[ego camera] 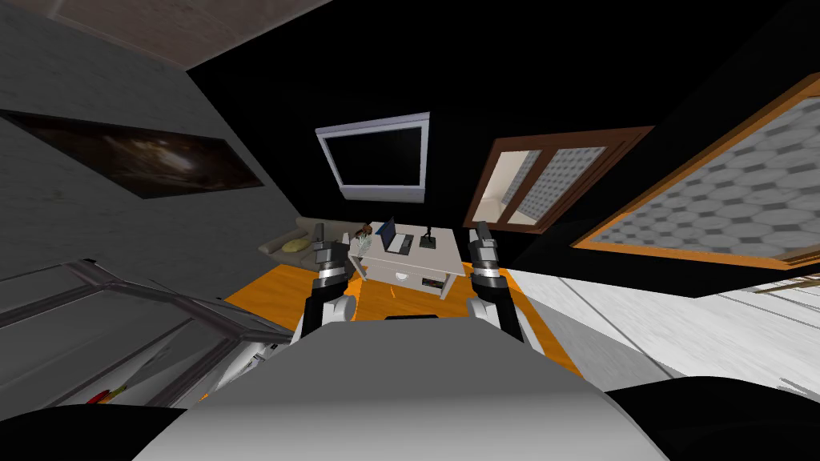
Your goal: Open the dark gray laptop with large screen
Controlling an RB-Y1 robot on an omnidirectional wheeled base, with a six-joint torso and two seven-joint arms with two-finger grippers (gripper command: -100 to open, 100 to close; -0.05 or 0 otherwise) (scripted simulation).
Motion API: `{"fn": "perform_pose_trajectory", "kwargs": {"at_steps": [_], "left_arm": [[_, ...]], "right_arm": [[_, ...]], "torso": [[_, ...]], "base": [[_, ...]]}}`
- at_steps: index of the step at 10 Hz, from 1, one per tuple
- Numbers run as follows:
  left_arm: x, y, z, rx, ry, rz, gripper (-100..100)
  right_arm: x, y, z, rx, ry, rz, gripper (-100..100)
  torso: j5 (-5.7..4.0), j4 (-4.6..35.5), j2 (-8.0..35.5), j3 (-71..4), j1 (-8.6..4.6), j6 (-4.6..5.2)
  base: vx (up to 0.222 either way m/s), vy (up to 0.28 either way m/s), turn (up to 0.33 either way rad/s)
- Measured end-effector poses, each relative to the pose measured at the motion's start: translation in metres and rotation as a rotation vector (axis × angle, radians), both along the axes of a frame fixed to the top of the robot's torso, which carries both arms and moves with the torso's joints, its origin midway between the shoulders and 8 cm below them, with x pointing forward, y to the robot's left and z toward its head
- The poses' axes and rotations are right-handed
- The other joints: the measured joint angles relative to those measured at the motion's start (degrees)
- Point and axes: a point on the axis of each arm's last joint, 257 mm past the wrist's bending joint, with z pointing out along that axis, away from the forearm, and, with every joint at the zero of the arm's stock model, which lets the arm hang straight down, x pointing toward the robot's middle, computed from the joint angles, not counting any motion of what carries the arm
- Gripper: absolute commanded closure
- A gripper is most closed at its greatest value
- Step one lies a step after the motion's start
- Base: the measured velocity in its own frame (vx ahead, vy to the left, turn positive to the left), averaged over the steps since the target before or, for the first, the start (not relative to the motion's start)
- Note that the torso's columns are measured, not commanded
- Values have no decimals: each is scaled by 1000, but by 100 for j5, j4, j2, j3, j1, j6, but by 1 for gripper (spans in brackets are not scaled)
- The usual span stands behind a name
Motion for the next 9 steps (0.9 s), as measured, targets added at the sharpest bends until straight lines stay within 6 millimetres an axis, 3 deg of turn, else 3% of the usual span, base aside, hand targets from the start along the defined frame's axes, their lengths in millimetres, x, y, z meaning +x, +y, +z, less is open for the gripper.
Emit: {"fn": "perform_pose_trajectory", "kwargs": {"at_steps": [2,9], "left_arm": [[0,0,0,0,0,0,0],[0,0,0,0,0,0,0]], "right_arm": [[0,0,0,0,0,0,0],[0,0,0,0,0,0,0]], "torso": [[0,600,597,-1200,0,0],[0,3537,3539,-7073,0,0]], "base": [[0,0,0],[0,0,0]]}}
